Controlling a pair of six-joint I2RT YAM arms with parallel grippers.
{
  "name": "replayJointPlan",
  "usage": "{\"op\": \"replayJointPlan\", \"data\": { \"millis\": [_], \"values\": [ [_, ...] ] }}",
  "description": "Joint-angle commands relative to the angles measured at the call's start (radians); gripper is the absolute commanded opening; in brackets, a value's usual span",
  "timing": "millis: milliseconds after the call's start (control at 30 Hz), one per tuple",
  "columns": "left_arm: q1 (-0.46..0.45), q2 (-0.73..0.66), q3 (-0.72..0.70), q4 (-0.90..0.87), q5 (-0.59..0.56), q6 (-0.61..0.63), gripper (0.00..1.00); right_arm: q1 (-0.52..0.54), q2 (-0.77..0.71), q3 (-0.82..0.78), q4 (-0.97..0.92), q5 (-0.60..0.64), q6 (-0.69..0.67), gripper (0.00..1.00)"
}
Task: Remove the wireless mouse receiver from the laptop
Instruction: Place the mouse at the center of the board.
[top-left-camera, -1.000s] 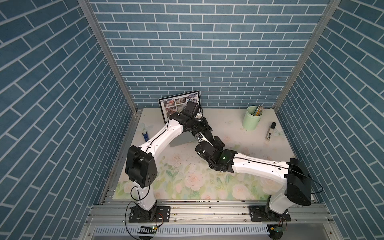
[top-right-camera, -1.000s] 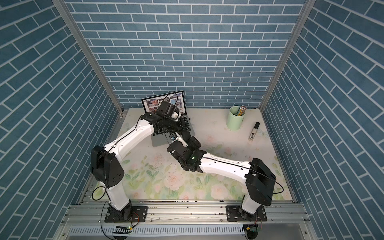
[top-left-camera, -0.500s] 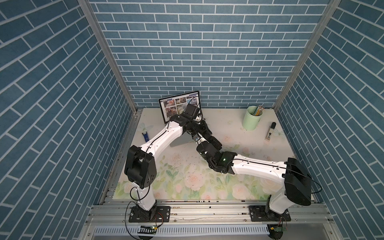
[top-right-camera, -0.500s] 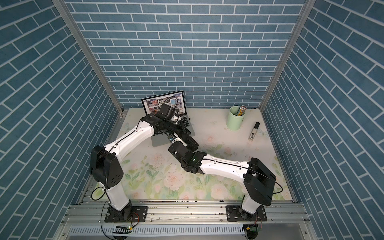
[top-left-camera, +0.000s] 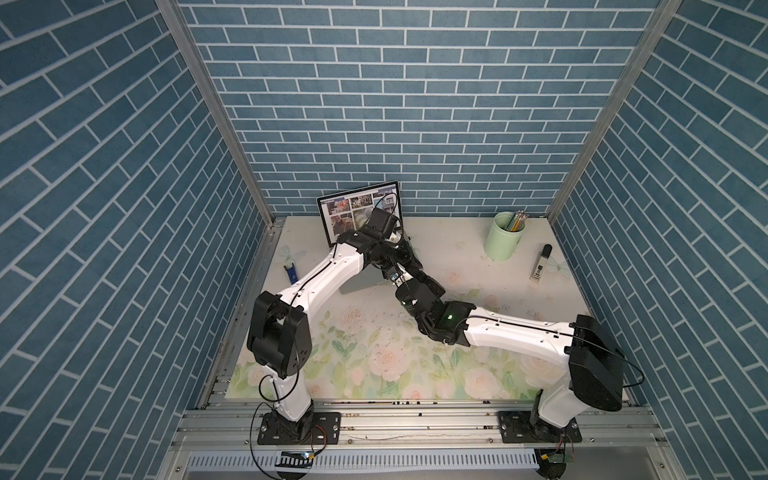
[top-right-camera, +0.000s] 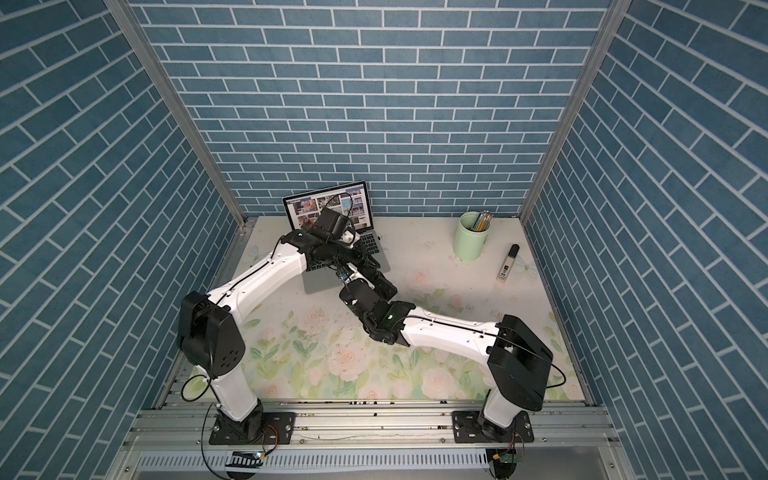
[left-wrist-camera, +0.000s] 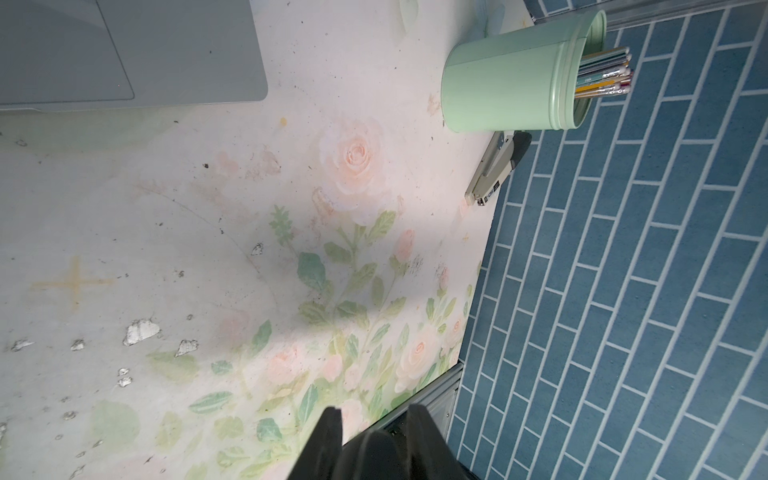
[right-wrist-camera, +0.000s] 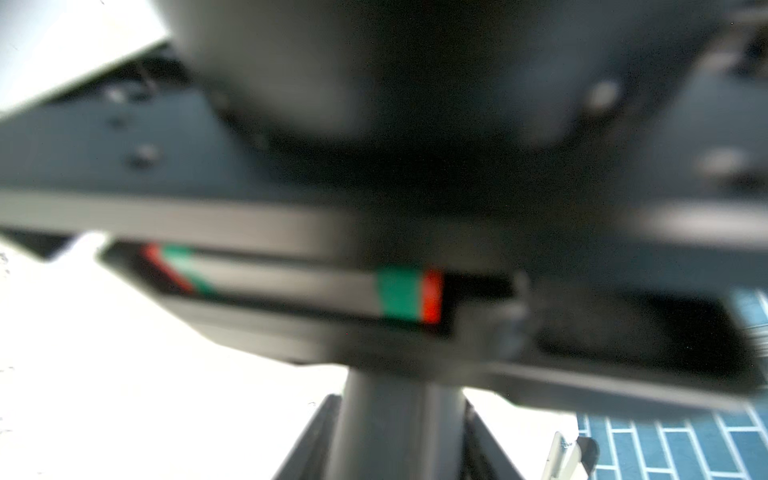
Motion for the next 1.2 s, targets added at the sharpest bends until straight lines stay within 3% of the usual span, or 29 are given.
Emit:
{"op": "replayJointPlan", "data": {
  "millis": [0, 167, 467, 500, 533, 600, 633, 667, 933, 1167],
  "values": [
    [-0.023, -0.033, -0.019, 0.011, 0.043, 0.010, 0.00, -0.010, -0.017, 0.006, 0.072, -0.025, 0.004, 0.27],
    [-0.023, -0.026, -0.016, 0.011, 0.040, 0.011, 0.00, -0.010, -0.010, 0.010, 0.066, -0.041, 0.000, 0.00],
    [-0.023, -0.016, -0.015, 0.016, 0.036, 0.015, 0.02, -0.010, -0.011, 0.009, 0.053, -0.070, 0.002, 0.00],
    [-0.024, -0.016, -0.014, 0.018, 0.033, 0.017, 0.10, -0.010, -0.012, 0.009, 0.054, -0.070, 0.000, 0.00],
    [-0.024, -0.017, -0.014, 0.019, 0.030, 0.020, 0.26, -0.010, -0.014, 0.010, 0.051, -0.070, 0.000, 0.00],
    [-0.022, -0.017, -0.012, 0.017, 0.020, 0.035, 0.66, -0.010, -0.018, 0.010, 0.049, -0.072, 0.000, 0.00],
    [-0.023, -0.014, -0.008, 0.010, 0.009, 0.045, 0.96, -0.010, -0.019, 0.010, 0.046, -0.074, 0.000, 0.00],
    [-0.022, -0.012, -0.002, 0.000, -0.007, 0.058, 1.00, -0.010, -0.020, 0.009, 0.042, -0.078, 0.000, 0.00],
    [-0.012, 0.010, 0.038, -0.081, -0.193, 0.214, 1.00, -0.013, -0.022, -0.010, -0.011, -0.103, 0.028, 0.00],
    [-0.002, -0.109, 0.008, 0.083, -0.567, 0.376, 1.00, -0.021, -0.029, -0.065, -0.094, -0.192, 0.135, 0.00]
  ]
}}
